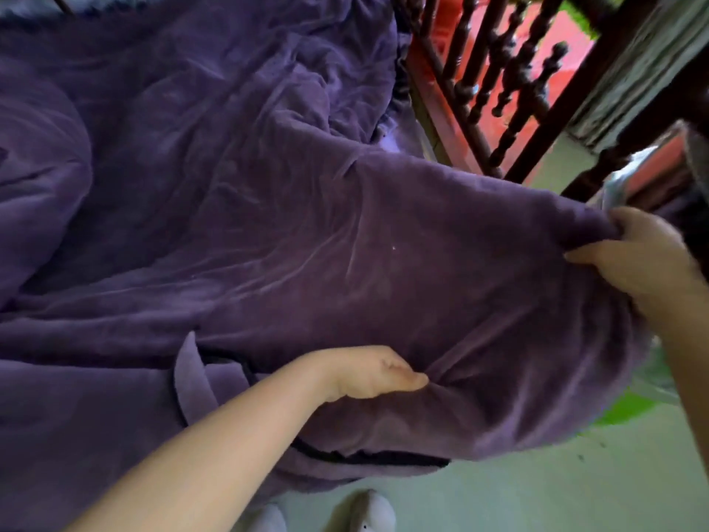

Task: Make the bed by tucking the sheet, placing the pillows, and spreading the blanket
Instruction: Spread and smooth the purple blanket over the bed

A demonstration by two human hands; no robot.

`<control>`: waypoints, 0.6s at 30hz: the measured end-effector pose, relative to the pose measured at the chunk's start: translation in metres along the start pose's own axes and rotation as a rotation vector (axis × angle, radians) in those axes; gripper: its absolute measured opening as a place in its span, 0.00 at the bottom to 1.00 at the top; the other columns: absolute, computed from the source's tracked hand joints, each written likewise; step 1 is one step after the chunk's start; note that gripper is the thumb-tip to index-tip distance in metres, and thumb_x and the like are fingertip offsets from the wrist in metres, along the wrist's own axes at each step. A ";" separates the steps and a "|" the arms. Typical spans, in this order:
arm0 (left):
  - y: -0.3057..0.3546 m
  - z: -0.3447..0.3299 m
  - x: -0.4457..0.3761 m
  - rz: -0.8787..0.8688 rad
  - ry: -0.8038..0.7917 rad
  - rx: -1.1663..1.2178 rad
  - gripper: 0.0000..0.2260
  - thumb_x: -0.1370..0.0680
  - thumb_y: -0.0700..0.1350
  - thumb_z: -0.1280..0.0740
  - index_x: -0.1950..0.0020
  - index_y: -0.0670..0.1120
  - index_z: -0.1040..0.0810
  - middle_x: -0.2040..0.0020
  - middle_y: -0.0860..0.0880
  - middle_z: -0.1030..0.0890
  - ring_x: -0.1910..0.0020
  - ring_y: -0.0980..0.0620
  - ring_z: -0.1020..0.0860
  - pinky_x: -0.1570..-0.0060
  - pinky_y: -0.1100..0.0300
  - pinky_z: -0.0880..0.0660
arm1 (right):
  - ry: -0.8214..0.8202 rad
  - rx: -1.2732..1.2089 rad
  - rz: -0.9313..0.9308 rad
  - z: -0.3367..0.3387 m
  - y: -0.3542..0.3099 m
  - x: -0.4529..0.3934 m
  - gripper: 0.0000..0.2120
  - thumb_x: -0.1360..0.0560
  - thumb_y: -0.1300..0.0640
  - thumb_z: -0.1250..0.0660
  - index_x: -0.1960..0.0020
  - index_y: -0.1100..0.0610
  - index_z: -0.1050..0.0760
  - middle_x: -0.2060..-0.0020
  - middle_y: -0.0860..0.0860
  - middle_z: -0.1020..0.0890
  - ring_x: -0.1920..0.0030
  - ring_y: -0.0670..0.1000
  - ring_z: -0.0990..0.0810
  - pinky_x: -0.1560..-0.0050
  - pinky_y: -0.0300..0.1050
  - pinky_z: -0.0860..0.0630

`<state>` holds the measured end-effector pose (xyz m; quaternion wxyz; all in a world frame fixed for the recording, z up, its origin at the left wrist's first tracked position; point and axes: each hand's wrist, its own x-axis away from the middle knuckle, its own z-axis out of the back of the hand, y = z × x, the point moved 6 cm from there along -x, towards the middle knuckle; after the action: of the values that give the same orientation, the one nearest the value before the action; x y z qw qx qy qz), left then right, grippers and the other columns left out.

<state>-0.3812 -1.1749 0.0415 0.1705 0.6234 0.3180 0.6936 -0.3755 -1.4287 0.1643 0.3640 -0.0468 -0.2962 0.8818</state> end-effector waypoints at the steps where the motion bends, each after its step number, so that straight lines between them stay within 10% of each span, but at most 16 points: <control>1: 0.002 -0.006 -0.005 0.014 -0.010 -0.024 0.16 0.19 0.50 0.42 0.59 0.46 0.20 0.64 0.57 0.21 0.64 0.62 0.24 0.60 0.75 0.30 | 0.016 0.141 0.019 -0.006 0.005 0.002 0.12 0.33 0.66 0.30 0.51 0.65 0.25 0.53 0.69 0.21 0.49 0.66 0.21 0.48 0.54 0.26; 3: -0.006 -0.009 -0.017 0.070 0.026 -0.167 0.20 0.19 0.52 0.44 0.44 0.37 0.21 0.51 0.47 0.20 0.53 0.53 0.26 0.50 0.64 0.32 | -0.016 0.309 0.018 -0.035 0.018 0.004 0.16 0.32 0.64 0.31 0.46 0.67 0.28 0.49 0.70 0.22 0.45 0.67 0.23 0.48 0.54 0.26; 6: -0.028 -0.014 -0.035 0.130 0.016 -0.510 0.19 0.18 0.49 0.46 0.48 0.37 0.22 0.39 0.39 0.22 0.50 0.48 0.25 0.49 0.60 0.32 | -0.154 0.421 -0.084 -0.088 0.051 0.006 0.18 0.30 0.63 0.33 0.43 0.68 0.32 0.42 0.67 0.24 0.41 0.65 0.24 0.45 0.56 0.26; 18: -0.069 0.140 -0.008 0.261 0.364 -0.684 0.15 0.19 0.48 0.42 0.42 0.39 0.24 0.38 0.42 0.22 0.39 0.44 0.25 0.44 0.59 0.30 | -0.418 0.550 -0.126 -0.156 0.050 -0.027 0.20 0.29 0.61 0.37 0.40 0.70 0.32 0.40 0.66 0.25 0.40 0.63 0.25 0.44 0.48 0.26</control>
<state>-0.2546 -1.0971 -0.0066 0.2193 0.4330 0.0122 0.8742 -0.3397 -1.3987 0.0045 0.3480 0.2530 -0.1180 0.8950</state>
